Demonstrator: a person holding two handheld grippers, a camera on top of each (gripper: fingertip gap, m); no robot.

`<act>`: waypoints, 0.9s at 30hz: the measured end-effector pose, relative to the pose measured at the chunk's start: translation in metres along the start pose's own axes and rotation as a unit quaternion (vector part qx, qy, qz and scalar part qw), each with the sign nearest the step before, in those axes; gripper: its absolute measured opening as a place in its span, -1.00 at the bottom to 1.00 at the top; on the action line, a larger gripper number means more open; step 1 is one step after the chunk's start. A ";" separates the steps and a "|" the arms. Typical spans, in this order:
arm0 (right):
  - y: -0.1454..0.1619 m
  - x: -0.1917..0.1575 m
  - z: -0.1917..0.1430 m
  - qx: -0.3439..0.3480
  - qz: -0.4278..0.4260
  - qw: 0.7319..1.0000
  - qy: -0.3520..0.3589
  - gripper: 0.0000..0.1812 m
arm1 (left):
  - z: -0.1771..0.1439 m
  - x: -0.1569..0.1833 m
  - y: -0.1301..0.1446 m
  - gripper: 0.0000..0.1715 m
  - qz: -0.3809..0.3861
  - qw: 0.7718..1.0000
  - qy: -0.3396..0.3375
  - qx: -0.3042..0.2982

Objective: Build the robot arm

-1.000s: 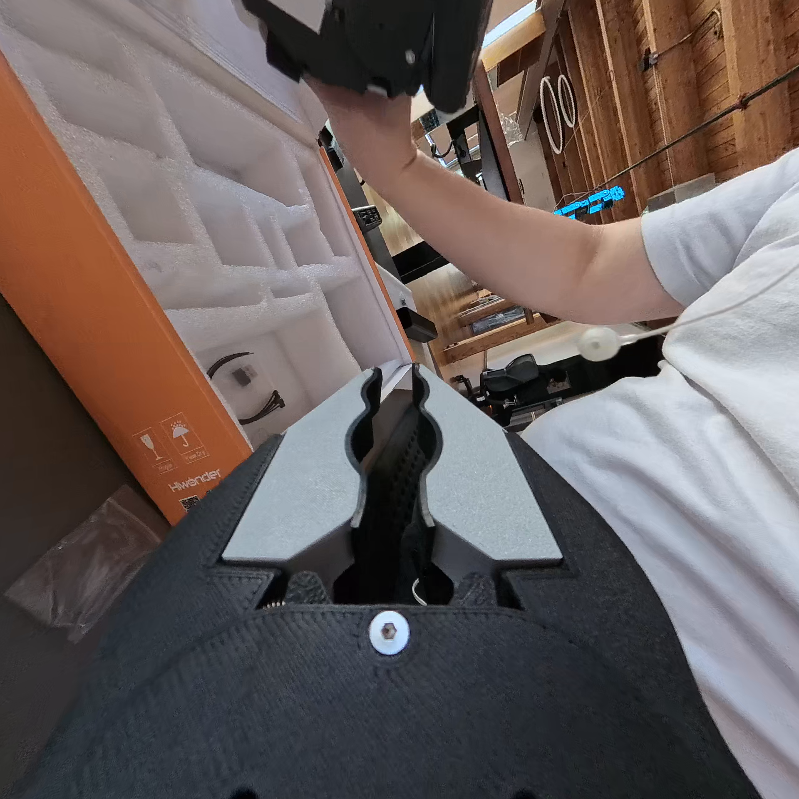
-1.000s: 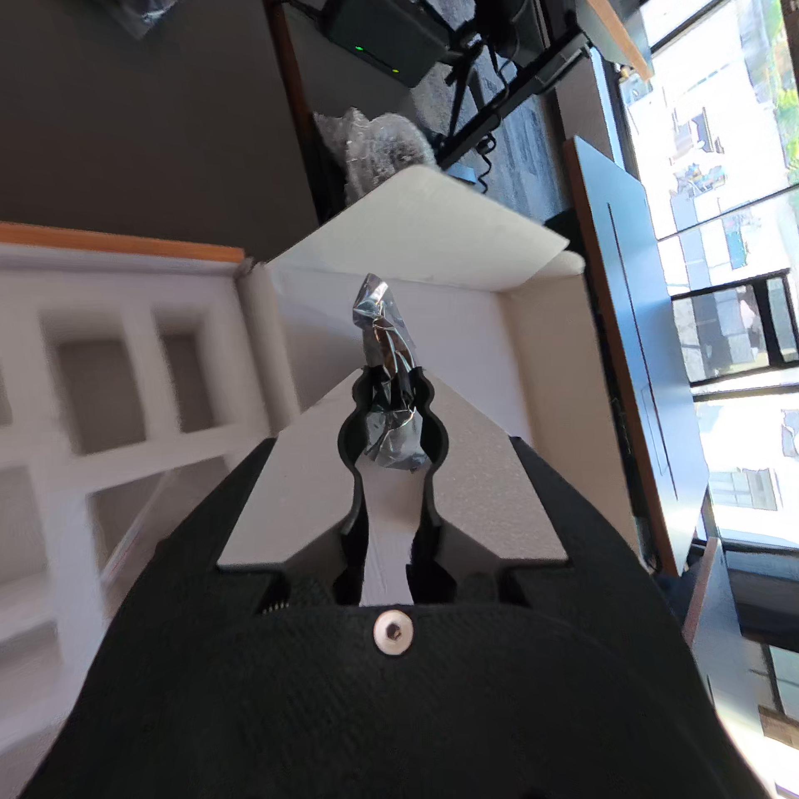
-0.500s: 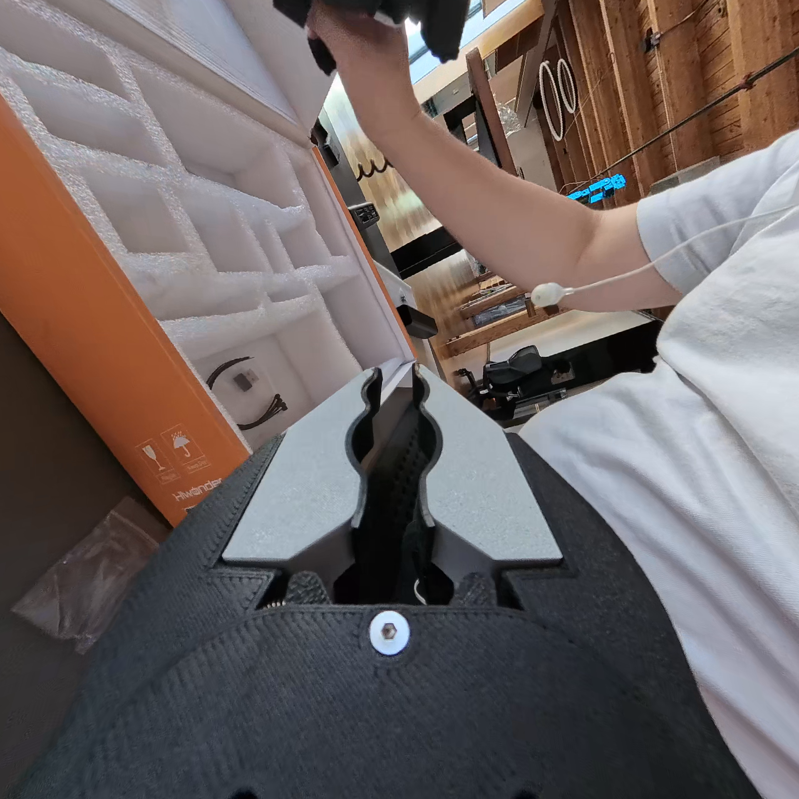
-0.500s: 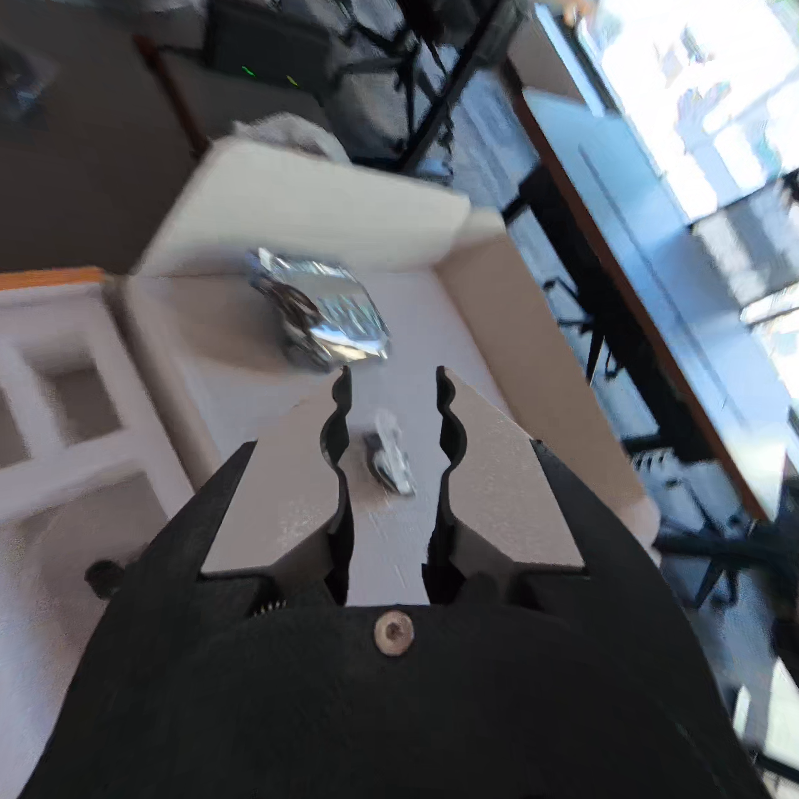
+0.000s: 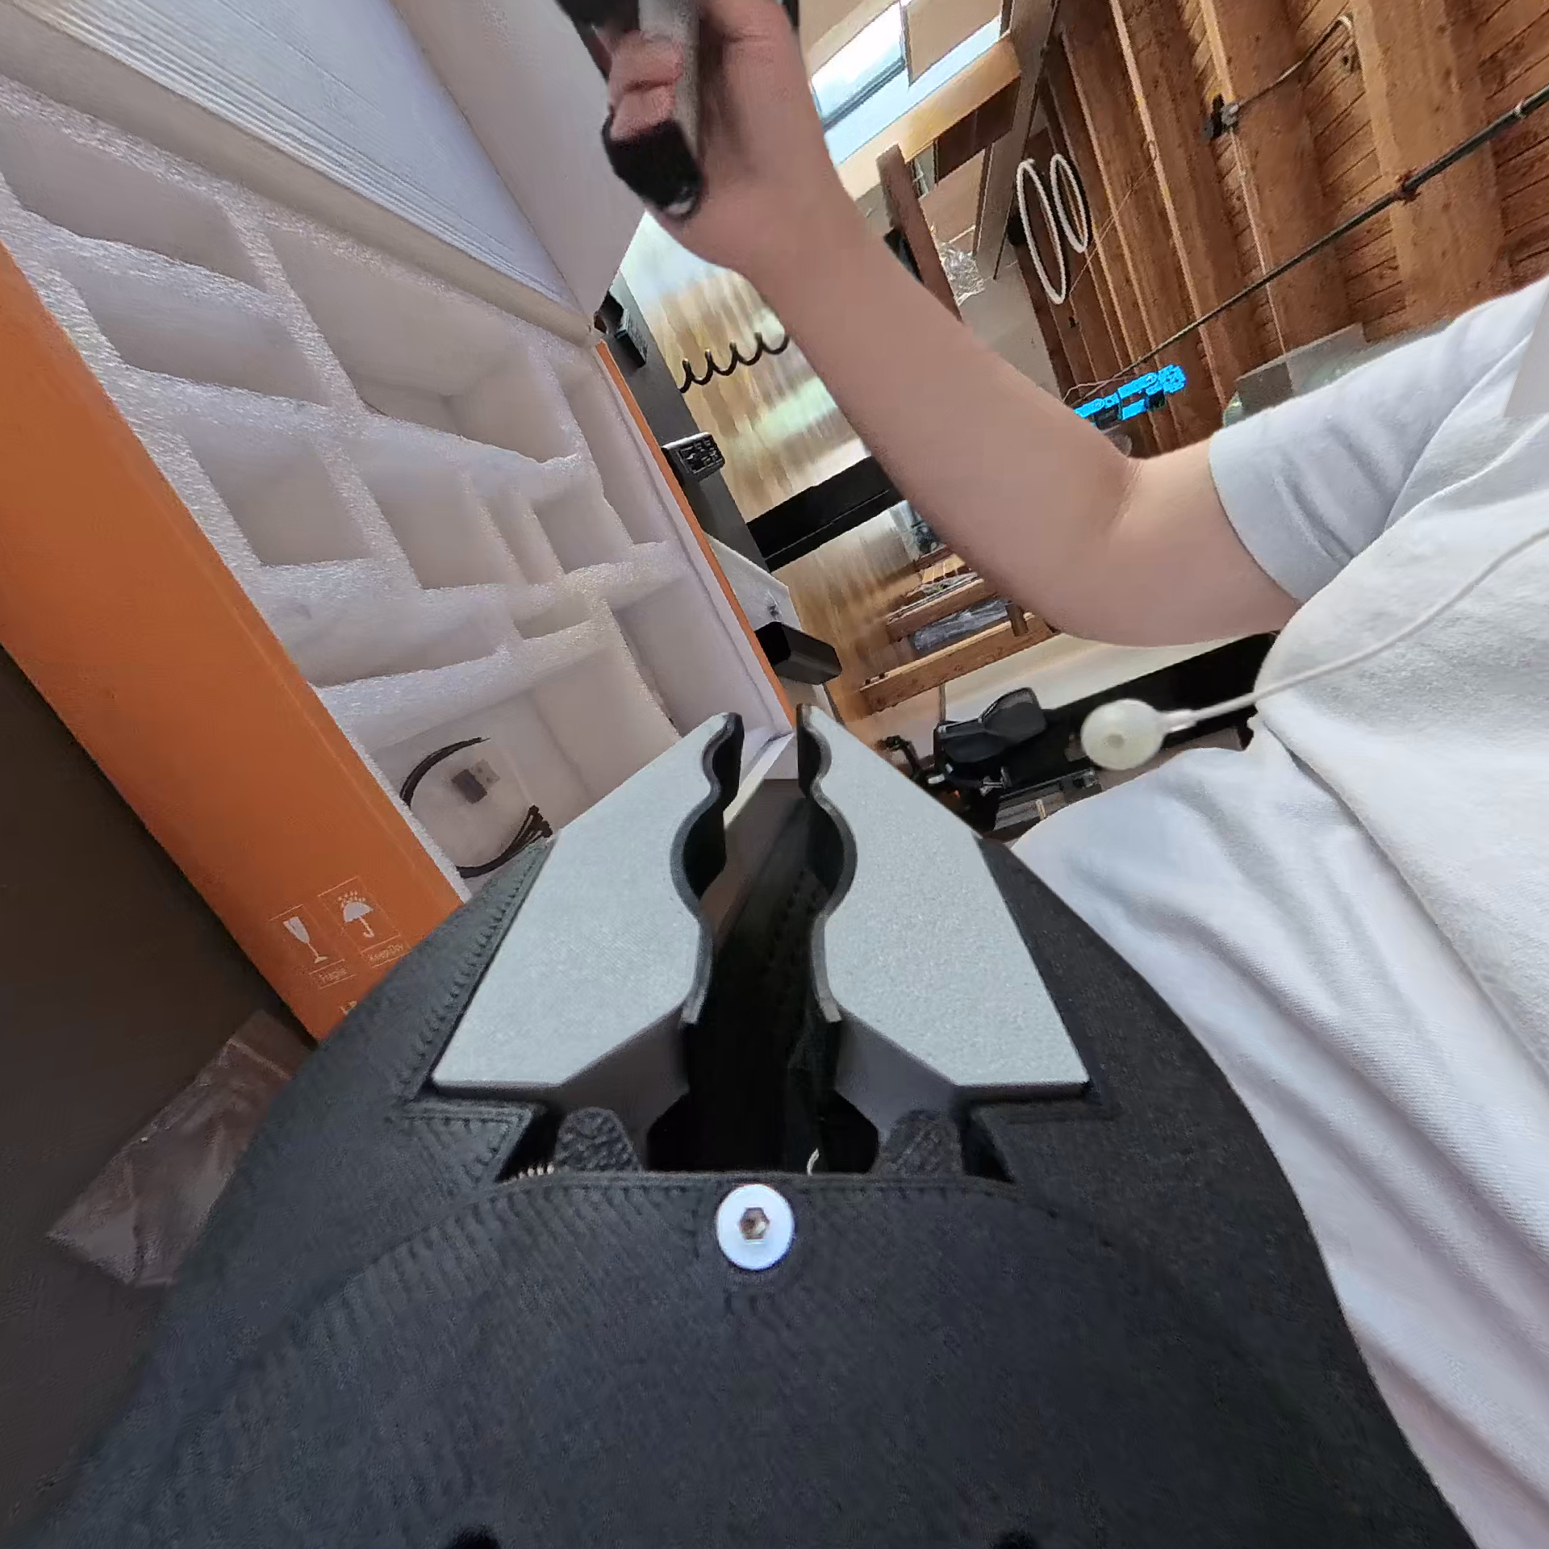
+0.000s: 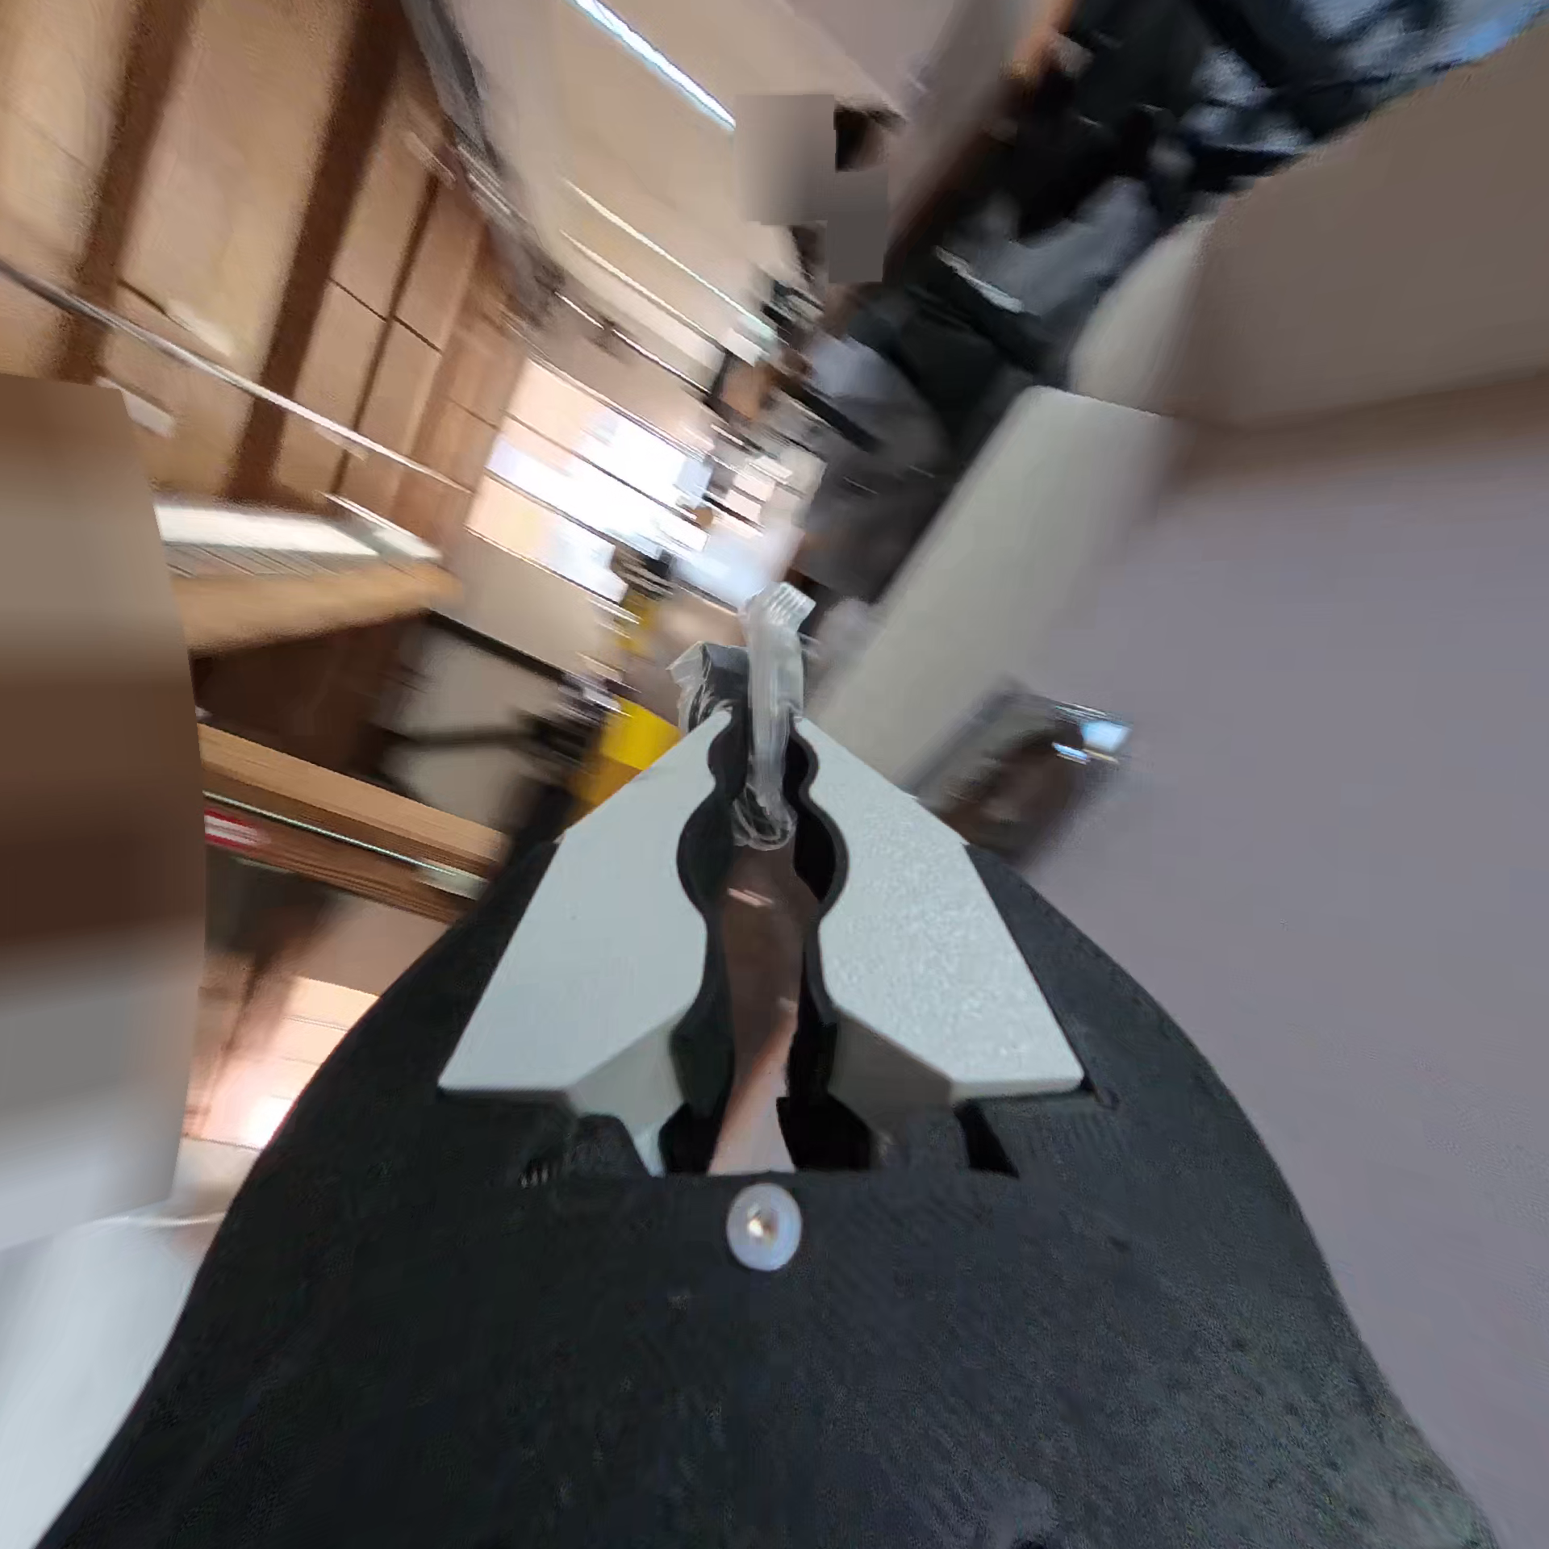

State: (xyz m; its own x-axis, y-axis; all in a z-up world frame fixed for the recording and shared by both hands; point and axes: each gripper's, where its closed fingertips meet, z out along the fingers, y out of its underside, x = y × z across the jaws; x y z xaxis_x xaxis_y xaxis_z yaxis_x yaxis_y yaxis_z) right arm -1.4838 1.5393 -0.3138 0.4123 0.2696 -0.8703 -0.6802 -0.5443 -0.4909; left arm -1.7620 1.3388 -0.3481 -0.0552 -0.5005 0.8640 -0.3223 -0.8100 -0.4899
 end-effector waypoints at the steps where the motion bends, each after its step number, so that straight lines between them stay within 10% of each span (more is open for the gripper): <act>1: -0.010 -0.014 -0.004 0.027 0.045 0.997 -0.055 -0.92 | 0.000 0.000 0.000 -0.87 -0.002 1.000 0.003 0.001; 5: -0.007 -0.019 -0.007 0.015 0.079 0.993 -0.082 -0.92 | 0.003 0.003 0.003 -0.87 0.001 1.000 0.007 -0.004; 9: 0.017 0.058 -0.002 -0.079 -0.097 0.976 0.181 -0.92 | 0.002 0.003 0.000 -0.87 0.011 1.000 -0.007 0.002; 15: 0.017 0.108 0.006 -0.237 -0.512 0.719 0.406 -0.84 | -0.022 -0.019 -0.011 -0.87 0.059 0.993 -0.103 0.016; 27: 0.035 0.040 -0.017 -0.140 -0.465 0.775 0.405 -0.46 | -0.135 -0.113 -0.075 -0.60 0.135 0.923 -0.351 0.086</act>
State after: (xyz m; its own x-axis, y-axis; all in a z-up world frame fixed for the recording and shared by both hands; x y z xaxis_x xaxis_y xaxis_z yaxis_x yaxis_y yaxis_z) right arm -1.4807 1.5181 -0.3651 0.9673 0.1231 0.2216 0.2506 -0.5958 -0.7630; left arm -1.8590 1.4971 -0.3932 0.5334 -0.7166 0.4494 -0.2277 -0.6333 -0.7397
